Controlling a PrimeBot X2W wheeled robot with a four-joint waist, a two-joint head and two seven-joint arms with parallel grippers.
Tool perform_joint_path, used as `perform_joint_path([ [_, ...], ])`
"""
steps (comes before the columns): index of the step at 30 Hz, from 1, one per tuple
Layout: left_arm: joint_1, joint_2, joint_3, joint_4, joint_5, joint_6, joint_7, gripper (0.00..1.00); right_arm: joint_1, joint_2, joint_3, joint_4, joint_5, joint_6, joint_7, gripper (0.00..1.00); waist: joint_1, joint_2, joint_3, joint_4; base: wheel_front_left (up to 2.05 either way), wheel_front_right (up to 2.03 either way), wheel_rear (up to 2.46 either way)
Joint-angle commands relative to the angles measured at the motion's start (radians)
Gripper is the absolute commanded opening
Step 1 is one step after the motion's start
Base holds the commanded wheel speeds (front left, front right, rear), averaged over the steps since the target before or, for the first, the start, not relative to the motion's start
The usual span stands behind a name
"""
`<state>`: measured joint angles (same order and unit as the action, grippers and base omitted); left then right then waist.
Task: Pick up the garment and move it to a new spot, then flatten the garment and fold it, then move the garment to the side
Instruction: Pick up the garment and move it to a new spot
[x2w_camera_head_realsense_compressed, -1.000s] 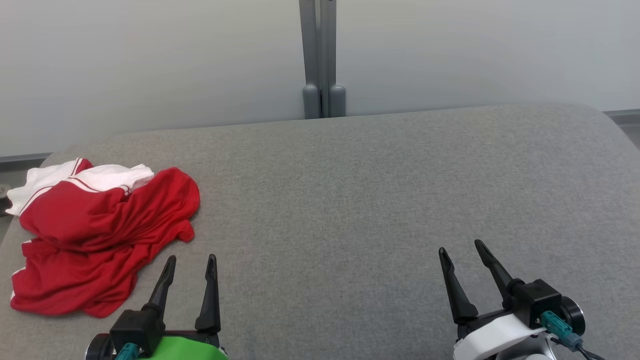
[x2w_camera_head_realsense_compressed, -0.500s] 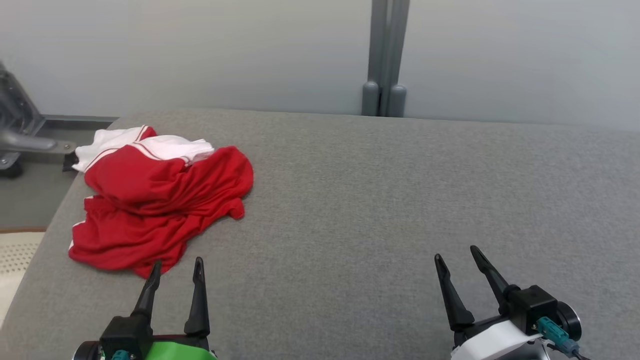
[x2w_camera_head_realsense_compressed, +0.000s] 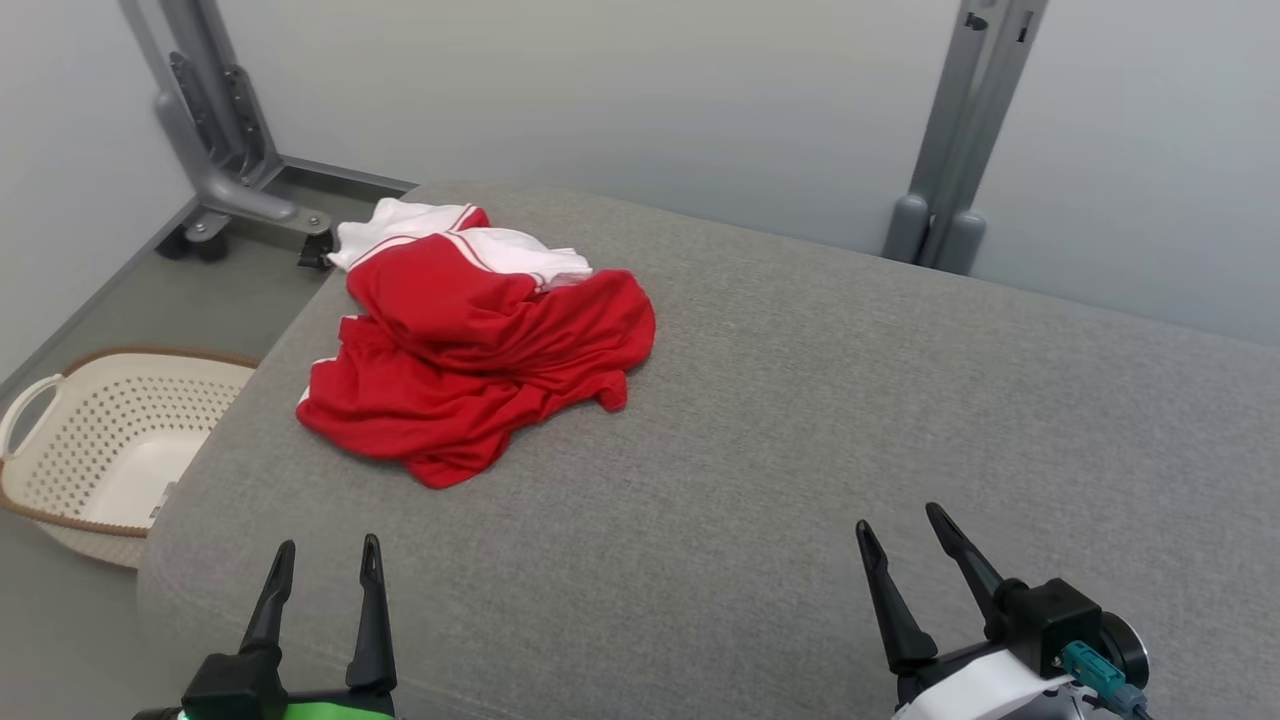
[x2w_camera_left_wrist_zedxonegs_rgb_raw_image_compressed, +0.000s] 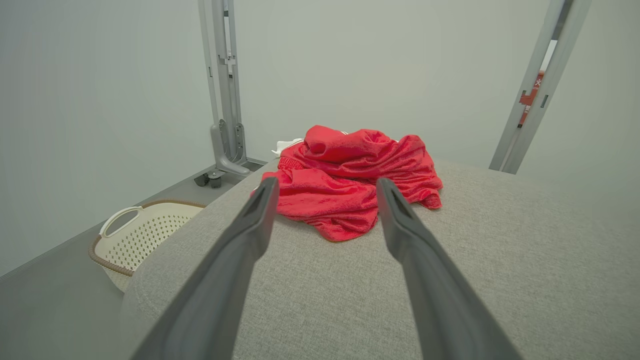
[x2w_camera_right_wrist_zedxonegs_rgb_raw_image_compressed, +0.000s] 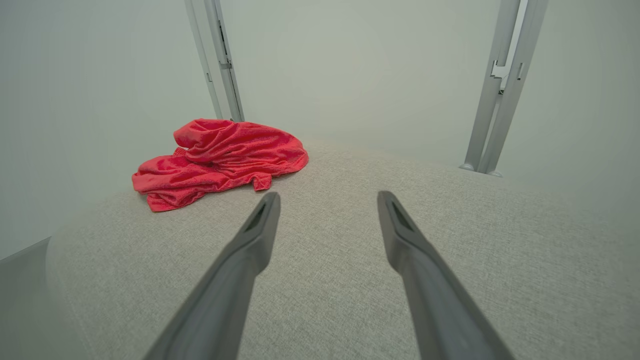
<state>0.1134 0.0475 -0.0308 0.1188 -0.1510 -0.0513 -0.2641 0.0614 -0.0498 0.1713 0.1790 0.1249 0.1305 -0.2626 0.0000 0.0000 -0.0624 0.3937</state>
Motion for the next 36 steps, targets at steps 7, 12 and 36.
perform_joint_path([
  [7, 0.024, 0.005, 0.028, -0.026, 0.000, 0.020, -0.001, 1.00, -0.025, -0.002, 0.022, 0.007, -0.005, 0.000, -0.003, 1.00, 0.0000, 0.0000, 0.017, 0.085, 0.00, 0.00, 0.00],
  [12, 0.027, 0.005, 0.033, -0.037, -0.004, 0.030, -0.001, 1.00, -0.040, -0.002, 0.032, 0.013, -0.009, 0.000, -0.003, 1.00, 0.0000, 0.0000, 0.028, 0.094, 0.00, 0.00, 0.00],
  [36, -0.360, 0.045, 0.064, 0.000, 0.022, -0.047, -0.001, 1.00, -0.124, -0.104, -0.048, -0.052, -0.070, 0.000, -0.003, 1.00, 0.0000, 0.0000, 0.312, -0.017, 0.00, 0.00, 0.00],
])
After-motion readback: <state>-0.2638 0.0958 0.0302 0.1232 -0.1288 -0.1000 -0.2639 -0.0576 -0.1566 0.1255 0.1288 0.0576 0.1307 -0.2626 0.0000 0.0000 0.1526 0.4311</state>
